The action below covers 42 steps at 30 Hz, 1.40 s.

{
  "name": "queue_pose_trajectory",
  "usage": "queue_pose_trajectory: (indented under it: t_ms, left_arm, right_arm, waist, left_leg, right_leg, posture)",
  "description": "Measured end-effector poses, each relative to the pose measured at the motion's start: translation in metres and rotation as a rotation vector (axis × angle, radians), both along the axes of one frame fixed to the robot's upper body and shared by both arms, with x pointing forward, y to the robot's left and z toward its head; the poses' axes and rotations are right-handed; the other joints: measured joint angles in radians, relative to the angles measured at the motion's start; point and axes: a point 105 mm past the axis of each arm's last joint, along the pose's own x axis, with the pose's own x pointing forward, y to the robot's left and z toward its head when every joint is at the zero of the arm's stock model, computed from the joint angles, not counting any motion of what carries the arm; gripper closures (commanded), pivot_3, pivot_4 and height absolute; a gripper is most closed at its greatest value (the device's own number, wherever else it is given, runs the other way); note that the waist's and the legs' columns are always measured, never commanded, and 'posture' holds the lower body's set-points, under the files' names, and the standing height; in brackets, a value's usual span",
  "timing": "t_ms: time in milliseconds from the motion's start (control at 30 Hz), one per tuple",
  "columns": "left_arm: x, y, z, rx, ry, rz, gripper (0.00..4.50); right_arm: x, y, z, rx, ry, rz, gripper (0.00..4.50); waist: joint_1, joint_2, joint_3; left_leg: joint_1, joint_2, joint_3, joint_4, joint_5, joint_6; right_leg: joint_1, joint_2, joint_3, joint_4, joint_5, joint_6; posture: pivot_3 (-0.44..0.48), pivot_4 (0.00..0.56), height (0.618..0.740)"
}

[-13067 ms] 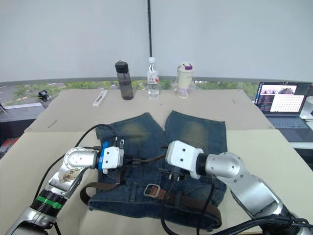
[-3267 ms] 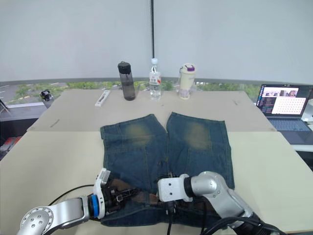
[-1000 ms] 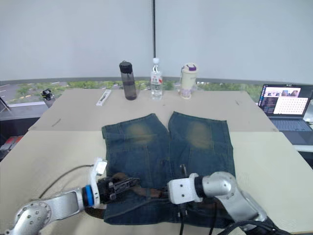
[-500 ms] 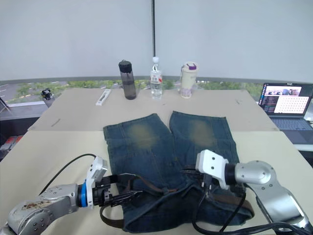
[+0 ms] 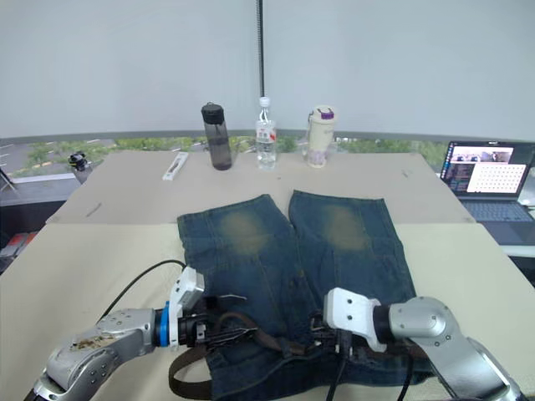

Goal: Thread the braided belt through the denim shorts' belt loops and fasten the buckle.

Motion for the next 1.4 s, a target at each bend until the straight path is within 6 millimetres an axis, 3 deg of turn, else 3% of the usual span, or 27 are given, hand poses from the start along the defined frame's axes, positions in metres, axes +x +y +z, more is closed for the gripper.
queue_pose_trajectory:
  t_ms: [300,733,1400]
  left_arm:
    - [0.000,-0.001,0.003,0.011,-0.002,-0.034,0.00]
    - [-0.017,0.006,0.013,0.053,-0.026,-0.110,0.00]
    - [-0.039,0.018,0.019,0.076,-0.010,-0.125,0.00]
  right_arm:
    - [-0.001,0.022,-0.004,0.006,-0.018,0.073,2.35]
    - [-0.007,0.021,-0.015,-0.065,0.008,0.104,2.35]
    - [-0.010,0.024,-0.015,-0.066,0.040,0.104,2.35]
  waist:
    - [0.000,0.000,0.000]
    - [0.001,0.000,0.000]
    - [0.000,0.000,0.000]
  left_leg:
    - [0.000,0.000,0.000,0.001,0.000,0.001]
    - [0.000,0.001,-0.001,0.002,0.000,0.001]
    - [0.000,0.002,-0.001,0.006,-0.001,0.001]
  right_leg:
    - [0.000,0.001,0.000,0.001,0.000,0.001]
    - [0.000,0.002,0.000,0.003,0.000,0.001]
    - [0.001,0.002,0.000,0.004,0.000,0.000]
  posture:
    - [0.000,0.150,0.740]
    - [0.000,0.150,0.740]
    - [0.000,0.150,0.740]
